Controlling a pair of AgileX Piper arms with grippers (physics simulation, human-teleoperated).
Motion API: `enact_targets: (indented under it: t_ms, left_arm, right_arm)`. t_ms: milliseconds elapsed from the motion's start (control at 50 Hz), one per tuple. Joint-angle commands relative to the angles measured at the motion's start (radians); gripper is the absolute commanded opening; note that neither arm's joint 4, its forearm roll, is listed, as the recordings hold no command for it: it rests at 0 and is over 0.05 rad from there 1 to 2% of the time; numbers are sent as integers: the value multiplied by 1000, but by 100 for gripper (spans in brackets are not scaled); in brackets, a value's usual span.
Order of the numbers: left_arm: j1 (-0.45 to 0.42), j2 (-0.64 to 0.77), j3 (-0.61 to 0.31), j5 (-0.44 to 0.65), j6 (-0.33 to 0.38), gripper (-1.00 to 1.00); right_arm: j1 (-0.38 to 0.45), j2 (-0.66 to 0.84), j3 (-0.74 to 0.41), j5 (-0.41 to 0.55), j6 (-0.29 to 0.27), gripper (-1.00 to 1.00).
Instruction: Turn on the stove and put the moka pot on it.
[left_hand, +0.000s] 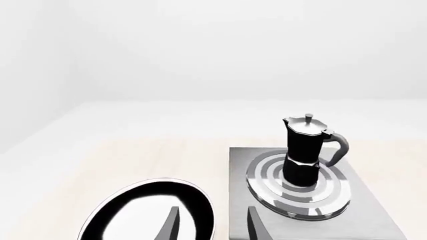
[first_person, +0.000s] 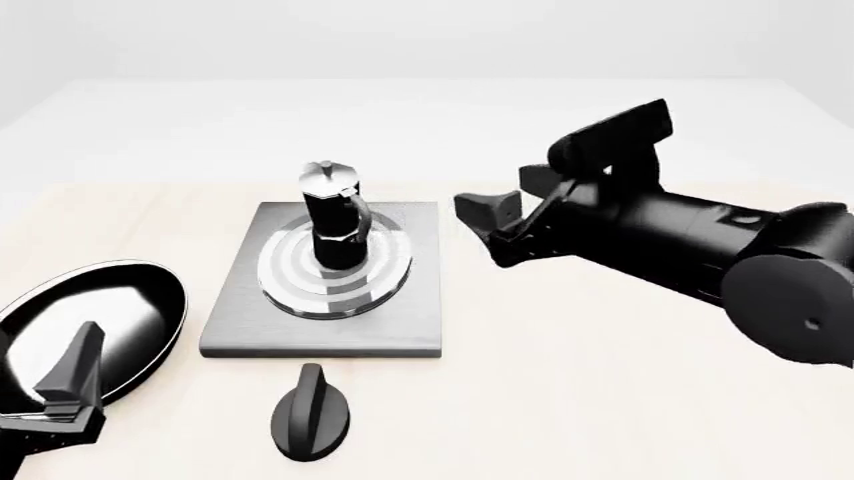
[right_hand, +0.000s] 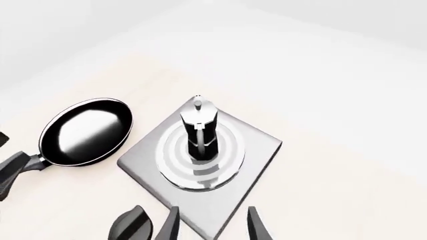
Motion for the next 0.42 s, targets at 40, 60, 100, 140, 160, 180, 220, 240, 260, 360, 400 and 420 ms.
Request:
enact_targets:
  t_ms: [40, 60, 100, 140, 160, 180, 220, 240, 260, 360, 400, 420]
  left_arm:
    - [-5, -53, 0, 41, -2, 100]
    - [-5, -59, 0, 46, -2, 100]
    - [-8, -78, 1, 60, -1, 100]
    - [-11, -96, 1, 75, 0, 100]
    - [-13, -106, 1, 83, 1, 100]
    - [-14, -110, 1, 87, 1, 100]
    - [-17, -124, 0, 96, 1, 100]
    - [-19, -133, 0, 103, 1, 100]
    - [-19, -137, 0, 106, 2, 100]
    - [-28, -168, 0, 132, 3, 100]
    - [-30, -173, 0, 136, 3, 100]
    - [-32, -179, 0, 140, 4, 100]
  right_arm:
    - [-52, -185, 80, 50, 8, 100]
    - [-59, -205, 89, 49, 19, 100]
    - [-61, -233, 110, 55, 17, 100]
    - [-67, -256, 124, 57, 12, 100]
    - [-81, -270, 133, 57, 15, 100]
    - [-86, -284, 137, 63, 18, 100]
    - [-116, -317, 150, 69, 4, 100]
    - [-116, -332, 155, 78, 6, 100]
    - [-115, -341, 158, 81, 9, 100]
    - [-161, -456, 191, 105, 6, 100]
    - [-180, -492, 203, 118, 12, 100]
    - [-193, -519, 217, 127, 17, 100]
